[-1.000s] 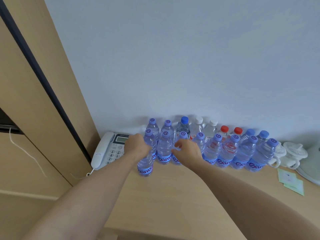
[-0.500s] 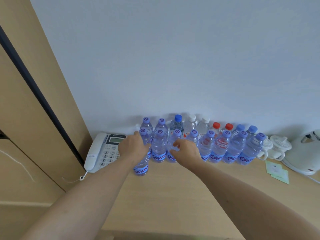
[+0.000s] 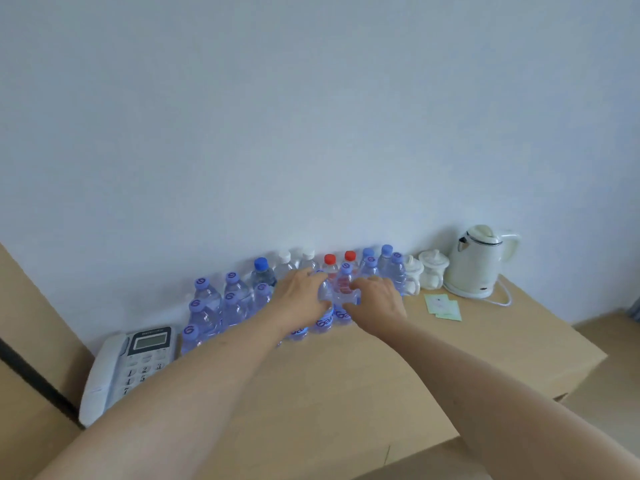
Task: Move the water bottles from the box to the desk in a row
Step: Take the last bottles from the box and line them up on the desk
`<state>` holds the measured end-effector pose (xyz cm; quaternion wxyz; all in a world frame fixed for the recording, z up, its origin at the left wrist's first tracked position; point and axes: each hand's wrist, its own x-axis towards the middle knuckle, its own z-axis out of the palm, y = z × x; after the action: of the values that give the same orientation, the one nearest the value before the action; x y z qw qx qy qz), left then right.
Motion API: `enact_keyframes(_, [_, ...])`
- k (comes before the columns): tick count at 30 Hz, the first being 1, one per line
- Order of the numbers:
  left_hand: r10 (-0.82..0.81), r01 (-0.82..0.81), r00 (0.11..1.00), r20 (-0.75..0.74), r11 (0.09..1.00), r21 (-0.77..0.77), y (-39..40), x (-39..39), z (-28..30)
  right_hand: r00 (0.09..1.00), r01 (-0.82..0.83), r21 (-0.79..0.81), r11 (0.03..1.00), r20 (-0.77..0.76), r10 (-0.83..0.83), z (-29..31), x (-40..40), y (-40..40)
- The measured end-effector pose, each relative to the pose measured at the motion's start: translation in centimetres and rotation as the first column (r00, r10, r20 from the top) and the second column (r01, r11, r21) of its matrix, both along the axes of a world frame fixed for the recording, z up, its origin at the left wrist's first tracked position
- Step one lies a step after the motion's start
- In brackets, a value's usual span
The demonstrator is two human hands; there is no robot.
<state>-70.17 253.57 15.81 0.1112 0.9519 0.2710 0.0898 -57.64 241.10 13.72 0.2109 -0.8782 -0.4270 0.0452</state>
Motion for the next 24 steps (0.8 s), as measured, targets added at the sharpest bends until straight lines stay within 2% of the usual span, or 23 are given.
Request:
enact_keyframes(7, [-0.221, 0.221, 0.975, 0.010, 0.975, 0.020, -15.3, 11.9, 1.8, 0.971, 0.240, 0.041, 0.970, -0.001, -0.240, 0.9, 8.3, -17.2])
enact_keyframes(13, [-0.433, 0.432, 0.901, -0.023, 0.902, -0.011, -32.0, 21.4, 0.8, 0.889, 0.458, 0.031, 0.888, -0.006, -0.458, 0.9, 14.3, -35.5])
enact_keyframes(19, [-0.692, 0.692, 0.717, -0.080, 0.721, -0.038, -53.2, 29.4, 0.0, 0.679, 0.733, -0.012, 0.680, -0.034, -0.733, 0.2, 16.3, -57.6])
enact_keyframes(24, [-0.871, 0.873, 0.480, -0.108, 0.486, -0.037, -70.4, 32.9, -0.1, 0.410, 0.910, -0.038, 0.413, -0.064, -0.910, -0.9, 14.6, -73.6])
